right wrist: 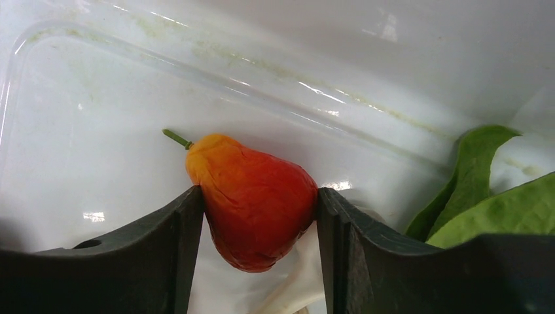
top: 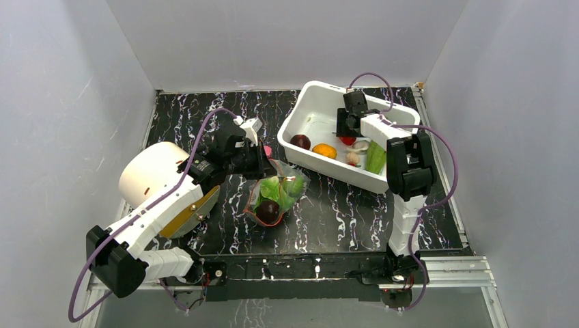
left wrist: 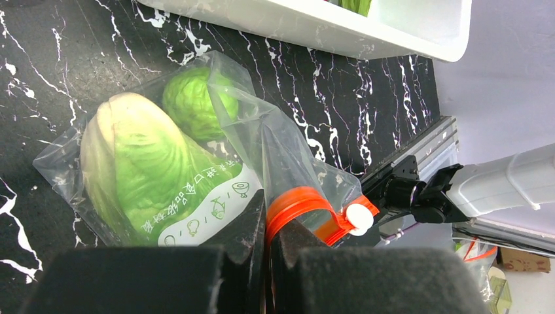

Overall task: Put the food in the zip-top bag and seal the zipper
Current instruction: Pick up the fake fruit from the bin.

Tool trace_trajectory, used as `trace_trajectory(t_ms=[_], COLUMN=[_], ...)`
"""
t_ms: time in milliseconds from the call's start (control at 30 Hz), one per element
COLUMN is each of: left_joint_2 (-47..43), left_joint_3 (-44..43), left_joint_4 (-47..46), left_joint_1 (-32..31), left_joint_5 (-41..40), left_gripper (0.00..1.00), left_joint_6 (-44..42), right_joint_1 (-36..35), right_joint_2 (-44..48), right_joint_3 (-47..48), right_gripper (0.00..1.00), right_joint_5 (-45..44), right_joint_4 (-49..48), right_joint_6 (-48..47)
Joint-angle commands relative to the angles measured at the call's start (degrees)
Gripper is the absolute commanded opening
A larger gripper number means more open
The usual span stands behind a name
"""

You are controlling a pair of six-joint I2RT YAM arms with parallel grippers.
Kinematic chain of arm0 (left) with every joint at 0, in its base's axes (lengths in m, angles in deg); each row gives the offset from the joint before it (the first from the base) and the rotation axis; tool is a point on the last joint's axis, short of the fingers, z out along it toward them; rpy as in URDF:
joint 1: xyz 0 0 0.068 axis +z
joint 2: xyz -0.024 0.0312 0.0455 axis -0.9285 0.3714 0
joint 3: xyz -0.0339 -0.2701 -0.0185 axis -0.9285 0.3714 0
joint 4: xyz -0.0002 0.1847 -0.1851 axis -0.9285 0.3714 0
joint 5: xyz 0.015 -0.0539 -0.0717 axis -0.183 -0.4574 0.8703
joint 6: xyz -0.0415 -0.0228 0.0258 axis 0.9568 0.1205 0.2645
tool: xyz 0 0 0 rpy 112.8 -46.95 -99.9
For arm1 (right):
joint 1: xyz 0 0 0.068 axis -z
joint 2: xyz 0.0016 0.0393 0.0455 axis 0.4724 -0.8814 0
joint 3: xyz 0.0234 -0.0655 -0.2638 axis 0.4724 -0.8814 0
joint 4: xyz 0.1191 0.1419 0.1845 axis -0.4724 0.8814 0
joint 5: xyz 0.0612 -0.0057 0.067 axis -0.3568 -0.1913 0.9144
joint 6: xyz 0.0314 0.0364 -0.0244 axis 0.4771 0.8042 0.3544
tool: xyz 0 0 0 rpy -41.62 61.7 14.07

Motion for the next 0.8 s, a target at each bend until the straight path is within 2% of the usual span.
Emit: trace_trajectory(t_ms=[0,367,767], left_joint_2=[-1.2,-1.2,0.3], left_joint_3=[-1.2,-1.0,-2.3], left_joint_4=[0.3,0.2,0.6], left_joint_1=[0.3,0.4,0.3], left_joint_5=[-0.3,-0.7,-1.8], left_gripper=[0.0,0.0,0.04], left_joint_6=[-0.7,-0.5,-0.9], right_joint_1=[0.0,-1.1,-7.4], right_joint_2=[3.1,14.1,33.4], right_joint_3=[0.9,-3.4,-10.3], right_gripper=[0.38,0.33,0.32], right_joint_5=[-1.6,3.2,8.6], right_joint_4=[-1.5,-0.1,1.5], right_joint_6=[-0.9,2.5,6.3])
